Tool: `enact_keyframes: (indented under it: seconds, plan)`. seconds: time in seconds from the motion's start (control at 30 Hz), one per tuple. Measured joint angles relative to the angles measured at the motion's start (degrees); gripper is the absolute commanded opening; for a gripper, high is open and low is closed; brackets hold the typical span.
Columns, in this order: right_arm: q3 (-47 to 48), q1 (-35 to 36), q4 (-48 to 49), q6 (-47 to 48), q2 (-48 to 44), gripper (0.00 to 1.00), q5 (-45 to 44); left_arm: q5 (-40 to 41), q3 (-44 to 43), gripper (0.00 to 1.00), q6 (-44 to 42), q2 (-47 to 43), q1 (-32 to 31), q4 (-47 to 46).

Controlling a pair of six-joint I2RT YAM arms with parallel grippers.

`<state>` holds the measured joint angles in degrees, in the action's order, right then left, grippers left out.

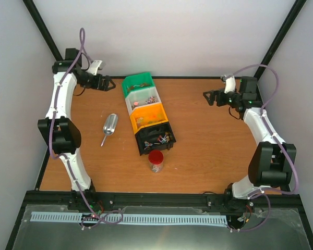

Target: Pack the candies

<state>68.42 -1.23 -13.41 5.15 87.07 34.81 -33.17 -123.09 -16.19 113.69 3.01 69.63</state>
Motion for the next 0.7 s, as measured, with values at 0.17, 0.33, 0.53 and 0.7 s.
enact_keyframes:
  seconds: [0.17,0.33,0.53,0.7]
  plan:
    - [-1.03,-6.78,-2.84,-0.76,1.55,1.0,0.13,3.28,12.15,1.0,1.49,-2.47,4.74,-3.17]
    - [-7.04,-9.4,-3.3,-0.48,-0.46,1.0,-0.04,8.31,30.69,1.0,2.58,-9.09,6.58,-8.46]
    - [-15.04,-9.51,-3.5,-0.46,-4.31,1.0,0.15,11.67,42.05,1.0,3.56,-17.79,6.32,-13.57]
    - [-18.12,-9.51,-2.51,-0.5,-5.62,1.0,1.05,13.09,44.72,1.0,5.51,-20.87,6.29,-16.52]
